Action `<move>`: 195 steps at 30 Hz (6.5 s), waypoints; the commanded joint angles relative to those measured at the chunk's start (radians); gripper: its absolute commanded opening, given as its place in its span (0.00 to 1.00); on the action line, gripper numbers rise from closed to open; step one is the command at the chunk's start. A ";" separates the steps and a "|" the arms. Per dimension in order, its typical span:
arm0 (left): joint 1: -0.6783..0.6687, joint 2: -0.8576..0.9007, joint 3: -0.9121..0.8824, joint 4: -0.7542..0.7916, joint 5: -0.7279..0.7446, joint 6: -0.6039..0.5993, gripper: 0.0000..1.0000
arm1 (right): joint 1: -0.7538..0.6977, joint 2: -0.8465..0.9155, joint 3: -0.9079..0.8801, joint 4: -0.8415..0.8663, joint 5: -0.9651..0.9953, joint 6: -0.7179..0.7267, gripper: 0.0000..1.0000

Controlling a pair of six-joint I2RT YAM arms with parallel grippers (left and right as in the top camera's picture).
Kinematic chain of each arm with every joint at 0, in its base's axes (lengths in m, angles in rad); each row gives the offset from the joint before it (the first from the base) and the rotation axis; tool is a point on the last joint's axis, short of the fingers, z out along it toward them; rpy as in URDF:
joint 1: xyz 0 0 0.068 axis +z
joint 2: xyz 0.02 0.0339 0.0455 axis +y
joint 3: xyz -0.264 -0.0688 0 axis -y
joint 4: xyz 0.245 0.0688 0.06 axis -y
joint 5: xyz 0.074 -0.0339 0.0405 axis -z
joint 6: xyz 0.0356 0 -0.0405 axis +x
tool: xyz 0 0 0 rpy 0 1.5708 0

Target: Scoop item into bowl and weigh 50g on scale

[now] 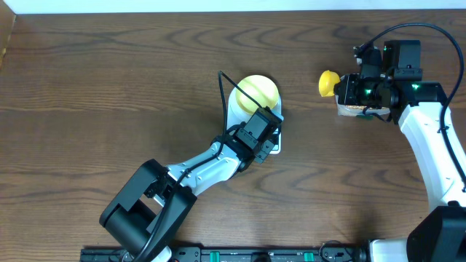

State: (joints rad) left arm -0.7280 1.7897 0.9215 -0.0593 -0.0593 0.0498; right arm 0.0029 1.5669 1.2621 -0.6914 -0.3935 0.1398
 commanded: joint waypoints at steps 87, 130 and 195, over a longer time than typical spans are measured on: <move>0.400 -0.451 -0.024 0.149 -0.205 -0.187 0.08 | -0.015 -0.005 0.026 0.107 -0.050 -0.016 0.01; 0.659 -0.481 -0.024 0.082 -0.119 -0.233 0.98 | -0.094 -0.008 0.066 0.004 -0.069 -0.120 0.01; 0.659 -0.653 0.105 -0.661 0.624 0.578 0.98 | -0.053 -0.155 0.066 -0.140 -0.106 -0.141 0.01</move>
State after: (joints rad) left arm -0.0692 1.1336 1.0122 -0.7242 0.5472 0.6106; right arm -0.0547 1.4132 1.3136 -0.8276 -0.4831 0.0135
